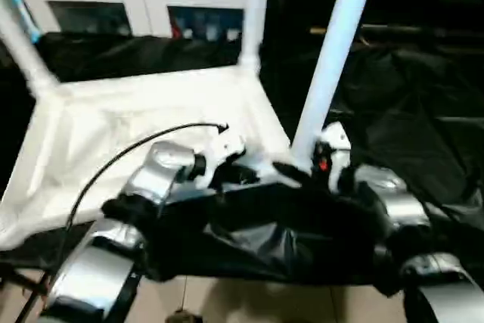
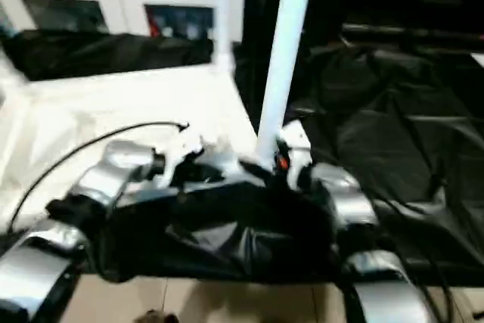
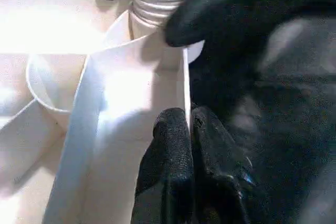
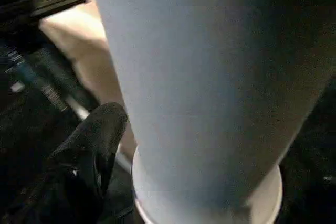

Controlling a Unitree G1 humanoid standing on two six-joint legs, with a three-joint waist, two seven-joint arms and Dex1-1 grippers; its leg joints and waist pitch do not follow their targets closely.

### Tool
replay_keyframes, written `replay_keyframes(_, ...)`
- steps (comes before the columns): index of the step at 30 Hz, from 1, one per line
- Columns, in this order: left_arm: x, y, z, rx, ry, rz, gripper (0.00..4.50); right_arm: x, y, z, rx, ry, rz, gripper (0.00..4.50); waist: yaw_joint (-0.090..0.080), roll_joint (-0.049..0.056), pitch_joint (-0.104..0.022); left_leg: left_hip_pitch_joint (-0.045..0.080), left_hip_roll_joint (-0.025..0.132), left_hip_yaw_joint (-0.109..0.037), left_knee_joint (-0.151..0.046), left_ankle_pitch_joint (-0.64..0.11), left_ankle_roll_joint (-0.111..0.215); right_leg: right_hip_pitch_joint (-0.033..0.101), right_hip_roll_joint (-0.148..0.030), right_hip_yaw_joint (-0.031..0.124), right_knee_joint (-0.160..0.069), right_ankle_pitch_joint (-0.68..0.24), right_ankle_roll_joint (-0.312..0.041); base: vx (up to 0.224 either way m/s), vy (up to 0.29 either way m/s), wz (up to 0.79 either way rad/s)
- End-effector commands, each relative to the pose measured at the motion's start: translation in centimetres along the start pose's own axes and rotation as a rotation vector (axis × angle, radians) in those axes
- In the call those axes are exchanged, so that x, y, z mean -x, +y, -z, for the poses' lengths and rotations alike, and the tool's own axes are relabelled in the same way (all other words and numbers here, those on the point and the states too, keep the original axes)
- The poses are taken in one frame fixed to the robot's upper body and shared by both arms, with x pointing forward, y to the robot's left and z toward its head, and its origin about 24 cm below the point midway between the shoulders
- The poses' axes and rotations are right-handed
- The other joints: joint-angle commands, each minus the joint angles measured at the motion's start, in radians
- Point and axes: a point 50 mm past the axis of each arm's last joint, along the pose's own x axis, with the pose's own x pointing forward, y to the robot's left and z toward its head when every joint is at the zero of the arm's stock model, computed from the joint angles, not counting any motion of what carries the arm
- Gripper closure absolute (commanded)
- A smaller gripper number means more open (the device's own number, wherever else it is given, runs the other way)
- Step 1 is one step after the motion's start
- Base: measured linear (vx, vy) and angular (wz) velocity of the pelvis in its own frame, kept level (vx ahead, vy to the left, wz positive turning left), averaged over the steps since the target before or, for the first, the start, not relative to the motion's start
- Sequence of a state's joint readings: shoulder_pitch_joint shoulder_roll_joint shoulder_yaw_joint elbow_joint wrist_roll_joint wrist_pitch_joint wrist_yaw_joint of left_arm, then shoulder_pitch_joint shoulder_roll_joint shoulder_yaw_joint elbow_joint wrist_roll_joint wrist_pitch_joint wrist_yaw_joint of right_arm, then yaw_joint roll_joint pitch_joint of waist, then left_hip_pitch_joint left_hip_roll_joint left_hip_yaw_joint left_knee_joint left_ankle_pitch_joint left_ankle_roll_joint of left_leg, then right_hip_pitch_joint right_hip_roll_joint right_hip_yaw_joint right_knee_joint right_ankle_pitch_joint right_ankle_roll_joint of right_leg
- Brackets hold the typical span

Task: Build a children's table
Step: Rotate leg to tighten

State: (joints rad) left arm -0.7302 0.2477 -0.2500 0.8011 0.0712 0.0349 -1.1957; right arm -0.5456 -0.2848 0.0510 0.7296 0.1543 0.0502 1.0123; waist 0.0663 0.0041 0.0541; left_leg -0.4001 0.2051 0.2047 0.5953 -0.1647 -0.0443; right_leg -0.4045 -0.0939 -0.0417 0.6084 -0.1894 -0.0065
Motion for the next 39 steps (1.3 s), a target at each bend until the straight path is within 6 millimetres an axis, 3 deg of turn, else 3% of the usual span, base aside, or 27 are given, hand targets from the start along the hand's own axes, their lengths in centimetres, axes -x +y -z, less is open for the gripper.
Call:
replay_keyframes(1, -0.5, -0.6, -1.1, -0.067, -0.038, 0.077, 4.50, -0.3, 1.4, 0.1, 0.015, 0.038, -0.147, 0.68, 0.001, 0.001, -0.066, 0.037, 0.033, -0.011, -0.078, -0.272, 0.036, 0.040, -0.042, 0.026, -0.071, -0.162, -0.249, 0.000, 0.000, 0.00)
replay_keyframes(4, 0.3, -0.5, -0.5, -0.071, -0.015, 0.094, 4.50, 0.5, 1.9, 0.3, 0.011, 0.070, -0.213, 0.68, 0.004, -0.009, -0.068, 0.032, 0.032, -0.011, -0.075, -0.241, 0.048, 0.042, -0.043, 0.026, -0.066, -0.134, -0.243, 0.000, 0.000, 0.00)
replay_keyframes(9, 0.9, -0.2, -0.4, -0.072, -0.006, 0.102, 4.50, 0.5, 2.3, 0.2, 0.004, 0.085, -0.256, 1.09, 0.007, -0.006, -0.066, 0.035, 0.033, -0.012, -0.077, -0.251, 0.032, 0.035, -0.046, 0.027, -0.070, -0.187, -0.236, 0.000, 0.000, 0.00)
replay_keyframes(16, 0.5, 0.0, -0.6, -0.065, -0.010, 0.078, 4.50, 0.2, 2.6, 0.2, -0.009, 0.085, -0.255, 1.57, 0.015, -0.008, -0.068, 0.034, 0.032, -0.010, -0.075, -0.224, 0.035, 0.037, -0.047, 0.027, -0.066, -0.149, -0.239, 0.000, 0.000, 0.00)
replay_keyframes(21, -0.3, 0.2, -1.1, -0.037, -0.041, 0.002, 4.50, -1.0, 2.8, 0.7, -0.047, 0.061, -0.155, 1.75, 0.013, -0.009, -0.064, 0.036, 0.031, -0.013, -0.079, -0.258, 0.013, 0.034, -0.049, 0.028, -0.074, -0.225, -0.218, 0.000, 0.000, 0.00)
replay_keyframes(23, -0.7, 0.3, -1.4, -0.027, -0.052, -0.021, 4.50, -1.6, 2.3, 0.9, -0.072, 0.052, -0.047, 1.77, 0.009, -0.007, -0.061, 0.039, 0.031, -0.015, -0.083, -0.296, -0.005, 0.028, -0.051, 0.031, -0.082, -0.294, -0.199, 0.000, 0.000, 0.00)
replay_keyframes(24, -1.1, 0.4, -1.9, -0.020, -0.063, -0.056, 4.50, -2.4, 1.5, 1.0, -0.114, 0.037, 0.112, 1.77, 0.006, -0.007, -0.061, 0.038, 0.030, -0.017, -0.084, -0.302, -0.011, 0.029, -0.052, 0.031, -0.082, -0.305, -0.195, 0.000, 0.000, 0.00)
replay_keyframes(26, -1.7, 0.6, -2.3, -0.012, -0.064, -0.103, 4.50, -2.8, 1.0, 1.0, -0.151, 0.023, 0.207, 1.78, -0.009, -0.008, -0.060, 0.036, 0.027, -0.022, -0.087, -0.322, -0.033, 0.030, -0.052, 0.028, -0.084, -0.350, -0.185, 0.000, 0.000, 0.00)
replay_keyframes(27, -2.3, 0.8, -2.7, 0.001, -0.067, -0.148, 4.50, -3.3, 0.6, 1.1, -0.183, 0.014, 0.295, 1.78, -0.019, -0.005, -0.060, 0.043, 0.028, -0.022, -0.086, -0.338, -0.041, 0.023, -0.051, 0.030, -0.089, -0.357, -0.181, 0.000, 0.000, 0.00)
replay_keyframes(28, -2.7, 0.9, -3.0, 0.009, -0.067, -0.174, 4.50, -3.7, 0.6, 1.0, -0.194, 0.010, 0.328, 1.78, -0.021, -0.005, -0.061, 0.043, 0.027, -0.021, -0.085, -0.337, -0.040, 0.023, -0.049, 0.030, -0.089, -0.351, -0.181, 0.000, 0.000, 0.00)
replay_keyframes(29, -2.8, 0.9, -3.0, 0.011, -0.067, -0.179, 4.50, -3.8, 0.6, 1.0, -0.196, 0.009, 0.333, 1.78, -0.021, 0.001, -0.061, 0.042, 0.026, -0.022, -0.085, -0.335, -0.040, 0.025, -0.049, 0.031, -0.088, -0.341, -0.182, 0.000, 0.000, 0.00)
replay_keyframes(30, -3.3, 0.9, -3.3, 0.019, -0.069, -0.199, 4.50, -4.3, 0.6, 1.0, -0.209, 0.010, 0.378, 1.78, -0.025, -0.005, -0.063, 0.037, 0.025, -0.020, -0.085, -0.325, -0.037, 0.027, -0.047, 0.031, -0.086, -0.311, -0.184, 0.000, 0.000, 0.00)
replay_keyframes(35, -5.3, 0.3, -4.9, 0.036, -0.103, -0.218, 4.50, -6.5, 1.1, 0.4, -0.202, 0.005, 0.479, 1.78, -0.023, -0.001, -0.068, 0.035, 0.022, -0.017, -0.080, -0.270, -0.014, 0.032, -0.045, 0.029, -0.081, -0.219, -0.202, 0.000, 0.000, 0.00)
replay_keyframes(37, -5.5, 0.1, -5.1, 0.027, -0.109, -0.207, 4.50, -6.9, 1.2, 0.1, -0.208, -0.014, 0.468, 1.08, -0.024, -0.002, -0.069, 0.030, 0.020, -0.017, -0.079, -0.247, -0.001, 0.038, -0.044, 0.028, -0.076, -0.177, -0.211, 0.000, 0.000, 0.00)
replay_keyframes(39, -5.3, 0.2, -5.0, 0.014, -0.108, -0.202, 4.50, -7.0, 1.1, -0.8, -0.215, -0.052, 0.433, 1.06, -0.024, -0.001, -0.069, 0.032, 0.021, -0.015, -0.078, -0.244, 0.018, 0.040, -0.043, 0.028, -0.074, -0.150, -0.223, 0.000, 0.000, 0.00)
